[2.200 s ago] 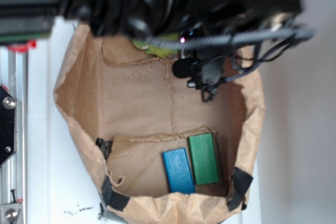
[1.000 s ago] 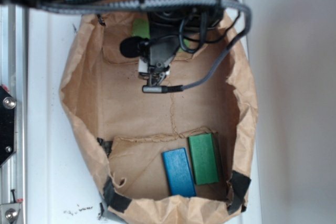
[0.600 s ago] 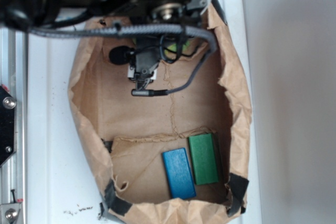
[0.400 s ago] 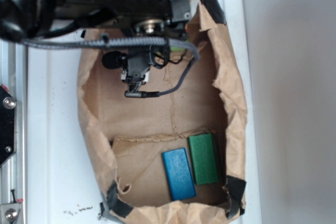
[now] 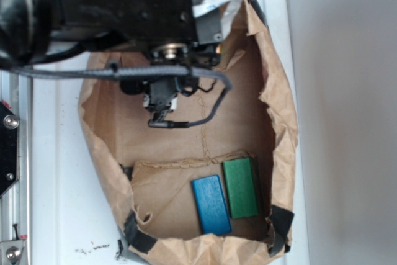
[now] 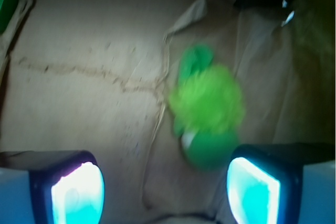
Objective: Grab the green animal.
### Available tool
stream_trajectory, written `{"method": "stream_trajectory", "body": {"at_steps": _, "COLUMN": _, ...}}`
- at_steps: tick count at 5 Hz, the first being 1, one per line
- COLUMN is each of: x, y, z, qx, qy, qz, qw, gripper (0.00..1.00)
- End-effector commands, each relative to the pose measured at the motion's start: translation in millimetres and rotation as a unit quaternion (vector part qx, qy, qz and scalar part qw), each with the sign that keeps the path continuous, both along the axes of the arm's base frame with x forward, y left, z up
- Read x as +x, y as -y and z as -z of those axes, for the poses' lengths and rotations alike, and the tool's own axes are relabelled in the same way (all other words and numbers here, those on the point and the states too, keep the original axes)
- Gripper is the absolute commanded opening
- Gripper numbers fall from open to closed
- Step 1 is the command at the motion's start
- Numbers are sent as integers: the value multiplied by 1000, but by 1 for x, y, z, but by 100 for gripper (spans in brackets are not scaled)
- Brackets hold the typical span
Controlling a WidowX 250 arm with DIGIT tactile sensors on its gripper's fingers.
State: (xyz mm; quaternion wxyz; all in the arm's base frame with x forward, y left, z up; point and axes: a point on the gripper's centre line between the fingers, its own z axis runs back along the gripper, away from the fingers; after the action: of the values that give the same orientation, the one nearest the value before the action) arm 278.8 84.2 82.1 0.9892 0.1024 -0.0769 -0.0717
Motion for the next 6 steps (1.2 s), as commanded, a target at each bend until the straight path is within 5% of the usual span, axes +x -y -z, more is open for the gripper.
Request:
{"method": "stream_trajectory", "body": {"at_steps": 1, "x": 39, "y": -19, "z": -3, "qx": 27, "qy": 15, "qz": -30, "qw": 999, "gripper": 100}}
{"method": "stream_trajectory", "body": {"at_steps": 3, "x": 34, "y": -27, "z": 5, "qx": 38, "qy": 25, "qz": -19, "qw": 999, "gripper": 100}}
{"method": "stream_trajectory", "body": {"at_steps": 6, "x": 3, "y": -44, "z": 25, "qx": 89, "qy": -9, "qz": 39, "qw": 995, "gripper": 100}}
